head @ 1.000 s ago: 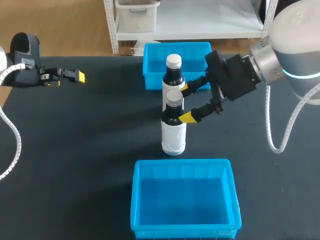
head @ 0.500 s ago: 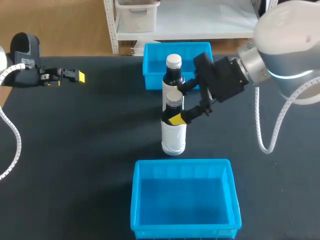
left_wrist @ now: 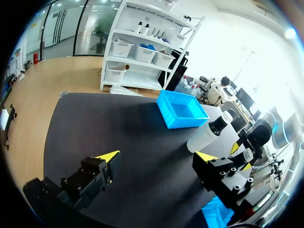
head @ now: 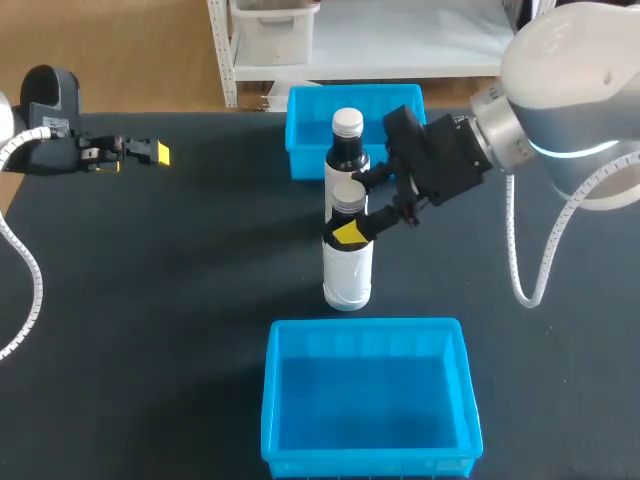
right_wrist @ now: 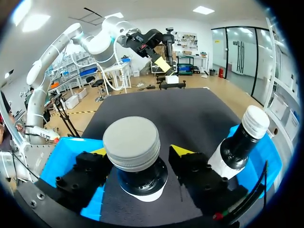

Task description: Pick up the bottle, and place it in the far bin if it is heavy, or in the near bin if it is light.

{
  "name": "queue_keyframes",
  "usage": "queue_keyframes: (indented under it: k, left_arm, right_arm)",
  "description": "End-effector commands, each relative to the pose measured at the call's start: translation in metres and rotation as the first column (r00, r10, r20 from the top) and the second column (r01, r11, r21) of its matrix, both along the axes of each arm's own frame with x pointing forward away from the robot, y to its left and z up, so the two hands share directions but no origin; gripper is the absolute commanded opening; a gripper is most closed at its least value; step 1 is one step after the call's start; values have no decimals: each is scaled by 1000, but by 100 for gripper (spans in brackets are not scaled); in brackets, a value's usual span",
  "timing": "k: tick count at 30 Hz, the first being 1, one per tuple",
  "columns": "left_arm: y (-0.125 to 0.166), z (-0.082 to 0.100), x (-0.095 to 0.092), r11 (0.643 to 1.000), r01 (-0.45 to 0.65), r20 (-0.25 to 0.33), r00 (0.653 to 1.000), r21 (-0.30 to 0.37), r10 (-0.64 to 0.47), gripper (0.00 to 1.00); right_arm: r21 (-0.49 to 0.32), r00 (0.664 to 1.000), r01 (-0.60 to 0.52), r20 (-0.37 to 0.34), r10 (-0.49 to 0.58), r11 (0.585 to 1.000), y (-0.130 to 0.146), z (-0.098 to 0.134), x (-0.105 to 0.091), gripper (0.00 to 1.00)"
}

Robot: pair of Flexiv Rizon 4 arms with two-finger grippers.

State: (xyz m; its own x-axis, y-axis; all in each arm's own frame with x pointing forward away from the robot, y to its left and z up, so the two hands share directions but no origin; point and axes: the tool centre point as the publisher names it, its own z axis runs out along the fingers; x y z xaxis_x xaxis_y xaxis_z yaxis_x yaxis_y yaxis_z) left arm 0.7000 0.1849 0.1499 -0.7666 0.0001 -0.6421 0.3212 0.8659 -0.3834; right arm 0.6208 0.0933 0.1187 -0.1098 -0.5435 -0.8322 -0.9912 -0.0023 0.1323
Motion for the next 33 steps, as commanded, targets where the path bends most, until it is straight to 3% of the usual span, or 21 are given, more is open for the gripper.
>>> queue_keyframes:
  k: [1,3,10,13,14,24,33]
  left_arm:
    - [0,0,0,1000,0,0,1000,0,0,100]
    - [0,0,0,1000,0,0,1000,0,0,100]
    - [0,0,0,1000,0,0,1000,0,0,100]
    - [0,0,0,1000,0,0,1000,0,0,100]
    - [0,0,0,1000,0,0,1000,0,0,100]
    - [0,0,0,1000,0,0,1000,0,0,100]
    - [0,0,0,1000,0,0,1000,0,0,100]
  right_arm:
    - [2,1000,1,1,-1,1000,1,-1,-1,52]
    - [3,1000,0,0,0,1000,1,-2,-1,53]
    - [6,1000,-3,0,3,1000,1,-3,-1,39]
    - [7,1000,-4,2,4,1000,1,-2,-2,2]
    - [6,1000,-4,3,4,1000,1,-2,-3,0]
    - [-3,1000,10,26,-10,1000,-7,14,-4,0]
    - [-9,998,19,57,-19,1000,-19,46,0,0]
